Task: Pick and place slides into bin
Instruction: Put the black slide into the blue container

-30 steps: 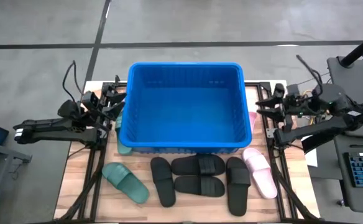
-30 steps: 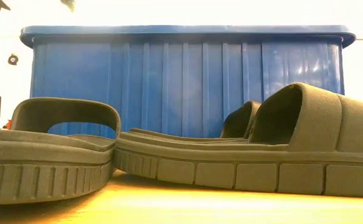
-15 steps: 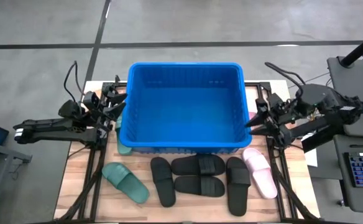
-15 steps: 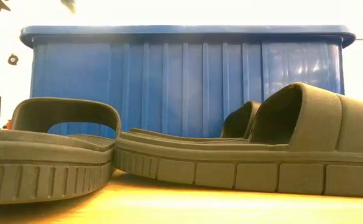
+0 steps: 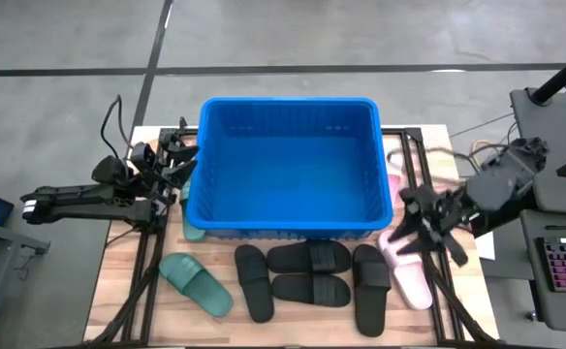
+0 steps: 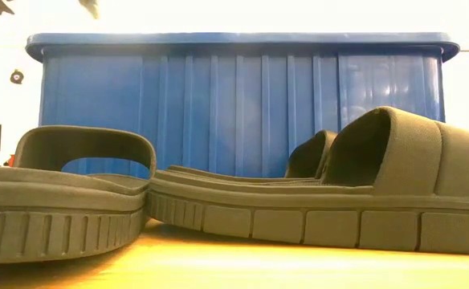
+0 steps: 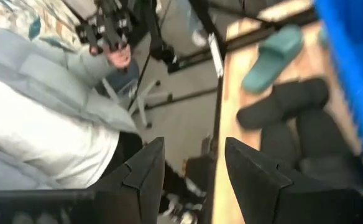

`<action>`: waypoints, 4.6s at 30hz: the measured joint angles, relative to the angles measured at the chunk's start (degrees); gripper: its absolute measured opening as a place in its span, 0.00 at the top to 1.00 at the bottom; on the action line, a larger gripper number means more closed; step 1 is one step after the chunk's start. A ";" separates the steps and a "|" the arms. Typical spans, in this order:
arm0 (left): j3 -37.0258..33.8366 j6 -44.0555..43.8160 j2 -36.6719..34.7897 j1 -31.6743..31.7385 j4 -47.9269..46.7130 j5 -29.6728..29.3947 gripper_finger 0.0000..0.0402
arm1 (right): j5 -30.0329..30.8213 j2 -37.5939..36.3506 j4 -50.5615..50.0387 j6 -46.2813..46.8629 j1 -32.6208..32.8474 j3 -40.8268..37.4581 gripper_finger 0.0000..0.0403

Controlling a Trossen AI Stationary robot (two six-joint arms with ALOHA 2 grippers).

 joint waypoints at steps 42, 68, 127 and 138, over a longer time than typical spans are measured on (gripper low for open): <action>-0.09 -0.04 2.65 0.01 0.14 -4.35 0.54 | 2.84 34.88 -19.16 24.55 15.57 -0.02 0.60; -0.22 0.50 2.07 0.02 0.09 -2.42 0.54 | 15.09 47.93 -27.77 31.89 15.13 -0.09 0.60; -1.07 0.44 3.19 0.02 0.13 -1.22 0.54 | 12.86 47.93 -21.64 35.92 13.72 -11.98 0.93; -1.07 0.44 3.71 0.01 0.13 -1.22 0.54 | 10.91 47.93 -25.05 35.68 13.84 -3.72 0.97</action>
